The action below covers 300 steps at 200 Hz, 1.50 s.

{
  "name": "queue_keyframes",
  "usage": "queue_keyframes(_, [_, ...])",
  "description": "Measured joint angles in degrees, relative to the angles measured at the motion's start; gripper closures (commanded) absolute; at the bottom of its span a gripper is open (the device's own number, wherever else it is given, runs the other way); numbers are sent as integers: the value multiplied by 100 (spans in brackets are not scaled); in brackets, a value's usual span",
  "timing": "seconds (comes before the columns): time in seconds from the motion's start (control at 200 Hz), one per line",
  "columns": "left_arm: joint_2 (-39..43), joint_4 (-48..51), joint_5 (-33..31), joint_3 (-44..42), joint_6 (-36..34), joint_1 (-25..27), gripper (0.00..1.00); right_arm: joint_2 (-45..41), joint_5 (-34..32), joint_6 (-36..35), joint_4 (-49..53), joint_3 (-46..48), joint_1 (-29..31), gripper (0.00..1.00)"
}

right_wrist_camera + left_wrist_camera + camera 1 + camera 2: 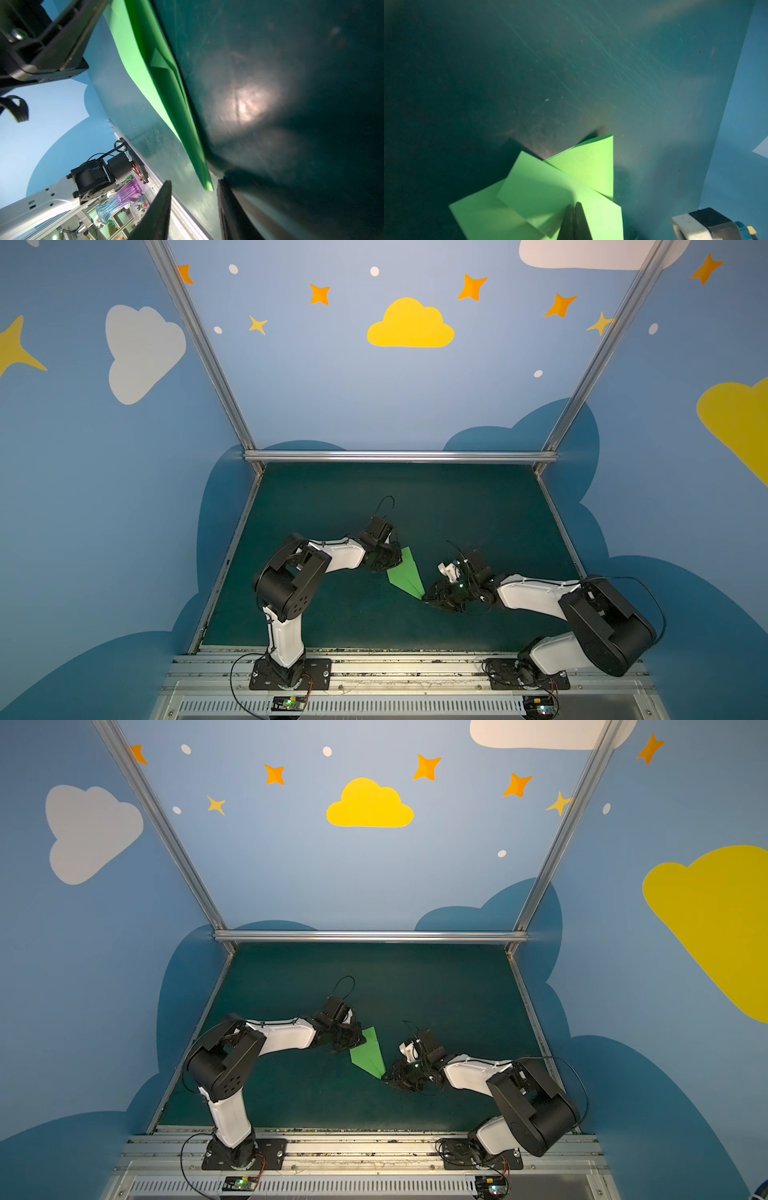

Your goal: Fold a paper plane with a square sheet of paper (fold left side to right side)

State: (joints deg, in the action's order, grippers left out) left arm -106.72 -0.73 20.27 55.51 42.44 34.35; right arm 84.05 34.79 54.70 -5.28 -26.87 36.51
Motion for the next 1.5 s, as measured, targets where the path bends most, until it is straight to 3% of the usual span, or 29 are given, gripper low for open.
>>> queue_keyframes(0.305, [11,-52,2,-35,0,-7,96,369,254,227,-682,74,-136,73])
queue_keyframes(0.38, [11,-55,2,-35,0,-11,96,433,293,262,-835,109,-170,83])
queue_keyframes(0.461, [11,-57,7,-35,0,-17,96,531,302,313,-940,129,-232,100])
queue_keyframes(0.641, [11,-28,118,-15,9,-92,96,538,413,350,-999,116,-476,100])
queue_keyframes(0.776, [214,284,181,55,46,-341,95,-63,428,98,-208,-289,-741,100])
queue_keyframes(0.911, [988,533,267,98,92,-802,89,-861,192,-640,1357,-1526,-1045,100])
queue_keyframes(1.066, [2052,791,271,138,83,-1362,82,-1174,-859,-1858,3292,-3355,-1294,100])
queue_keyframes(1.246, [2800,1143,149,-26,116,-1777,75,-662,-2938,-3178,5158,-5141,-1204,100])
queue_keyframes(1.372, [2990,1471,79,-157,120,-1980,71,-48,-4800,-3722,6203,-5748,-708,100])
queue_keyframes(1.502, [3121,1690,96,-214,125,-2223,71,894,-6535,-3775,7320,-5998,105,100])
